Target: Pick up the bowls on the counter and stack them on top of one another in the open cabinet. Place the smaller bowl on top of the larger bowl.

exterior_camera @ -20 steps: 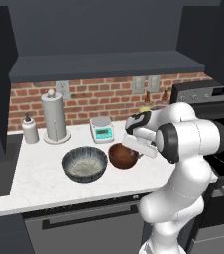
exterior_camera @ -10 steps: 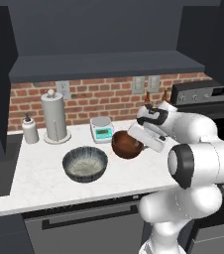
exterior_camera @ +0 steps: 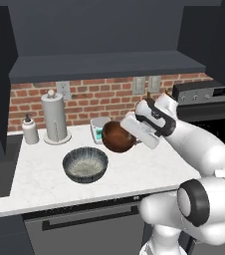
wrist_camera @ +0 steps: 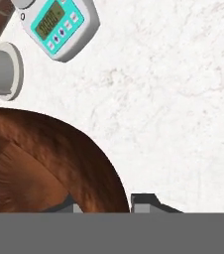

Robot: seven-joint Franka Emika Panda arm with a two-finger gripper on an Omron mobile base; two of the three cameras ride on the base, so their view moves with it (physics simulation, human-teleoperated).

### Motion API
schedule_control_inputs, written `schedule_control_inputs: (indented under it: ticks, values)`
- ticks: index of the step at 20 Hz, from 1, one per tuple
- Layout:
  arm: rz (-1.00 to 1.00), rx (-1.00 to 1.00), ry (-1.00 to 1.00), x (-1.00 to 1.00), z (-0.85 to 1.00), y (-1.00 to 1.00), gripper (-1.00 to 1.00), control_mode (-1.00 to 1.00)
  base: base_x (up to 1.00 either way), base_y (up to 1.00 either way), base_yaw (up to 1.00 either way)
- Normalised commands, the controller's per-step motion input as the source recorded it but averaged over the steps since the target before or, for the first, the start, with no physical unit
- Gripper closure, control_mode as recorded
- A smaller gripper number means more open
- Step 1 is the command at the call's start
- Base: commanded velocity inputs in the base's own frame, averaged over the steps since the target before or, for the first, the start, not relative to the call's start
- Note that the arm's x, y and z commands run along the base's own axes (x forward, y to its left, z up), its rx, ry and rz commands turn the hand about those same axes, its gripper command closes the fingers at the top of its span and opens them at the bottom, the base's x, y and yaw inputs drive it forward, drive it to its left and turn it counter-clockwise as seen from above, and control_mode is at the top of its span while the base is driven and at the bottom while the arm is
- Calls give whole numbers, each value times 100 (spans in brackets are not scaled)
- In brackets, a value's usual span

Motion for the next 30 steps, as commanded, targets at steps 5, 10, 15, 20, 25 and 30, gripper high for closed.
schedule_control_inputs:
  ticks: [5, 10, 15, 20, 25, 30]
  values:
    - [0, 0, 24, 0, 2, 100, 100, -100, 0, 0, 0]
    - [0, 0, 27, 9, -4, 63, 100, -100, 0, 0, 0]
    - [0, 0, 20, 6, -15, 23, 100, -100, 0, 0, 0]
    - [0, 0, 8, -5, -14, 30, 100, -100, 0, 0, 0]
    - [0, -2, -1, -8, -10, 7, 100, -100, 0, 0, 0]
    - [0, -15, -11, 2, -22, 0, 100, -100, 0, 0, 0]
